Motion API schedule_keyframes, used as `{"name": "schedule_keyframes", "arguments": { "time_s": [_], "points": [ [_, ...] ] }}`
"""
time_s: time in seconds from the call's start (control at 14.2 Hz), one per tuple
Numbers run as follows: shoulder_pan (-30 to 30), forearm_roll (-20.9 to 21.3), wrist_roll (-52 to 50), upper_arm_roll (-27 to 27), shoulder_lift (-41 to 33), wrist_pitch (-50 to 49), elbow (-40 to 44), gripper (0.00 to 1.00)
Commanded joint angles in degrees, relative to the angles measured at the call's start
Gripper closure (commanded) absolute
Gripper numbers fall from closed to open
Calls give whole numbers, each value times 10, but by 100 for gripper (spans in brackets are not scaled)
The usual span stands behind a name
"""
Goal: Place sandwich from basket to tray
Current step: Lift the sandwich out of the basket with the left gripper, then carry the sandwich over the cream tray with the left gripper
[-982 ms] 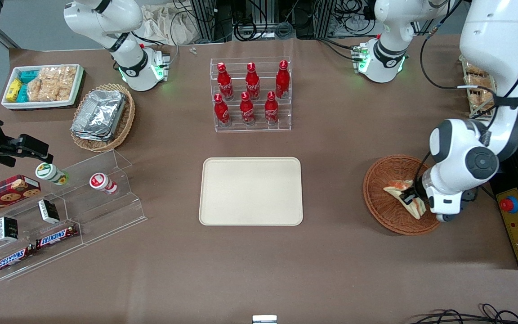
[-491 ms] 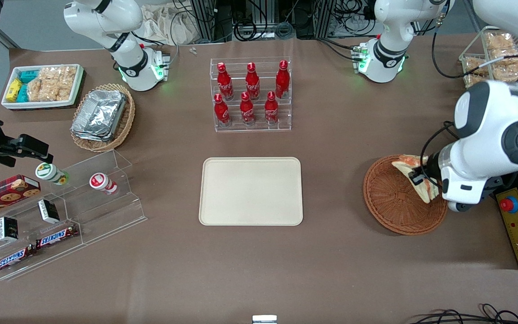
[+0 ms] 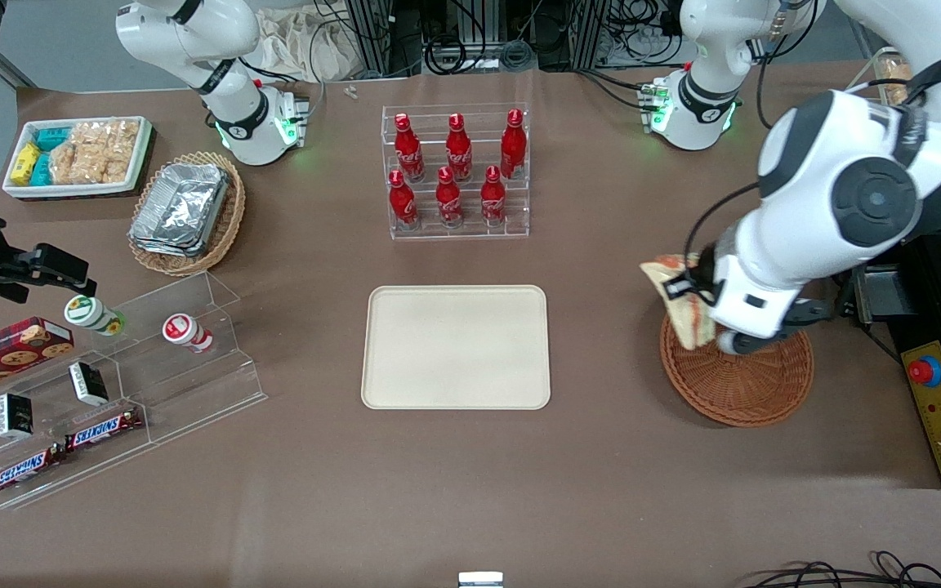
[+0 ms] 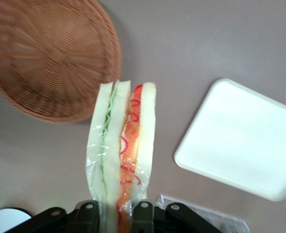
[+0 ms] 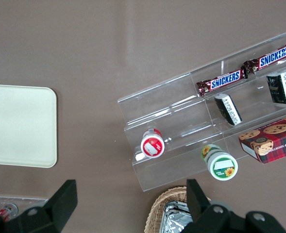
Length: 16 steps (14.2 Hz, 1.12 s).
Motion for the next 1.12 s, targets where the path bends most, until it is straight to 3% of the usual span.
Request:
{"name": "schedule_keyframes", "arguments": {
  "time_s": [0.0, 0.28, 0.42, 0.56, 0.77, 1.05],
  "points": [
    [-40, -8, -3, -9, 26, 46, -2, 100],
    [-94, 2, -3, -8, 71, 171, -51, 100],
    [-108, 13, 0, -8, 113, 184, -46, 100],
    [-137, 66, -3, -8, 151, 215, -43, 100],
    [-158, 89, -25, -7, 205, 275, -38, 99],
    [-176, 152, -54, -6, 246, 288, -35, 96]
  ]
}}
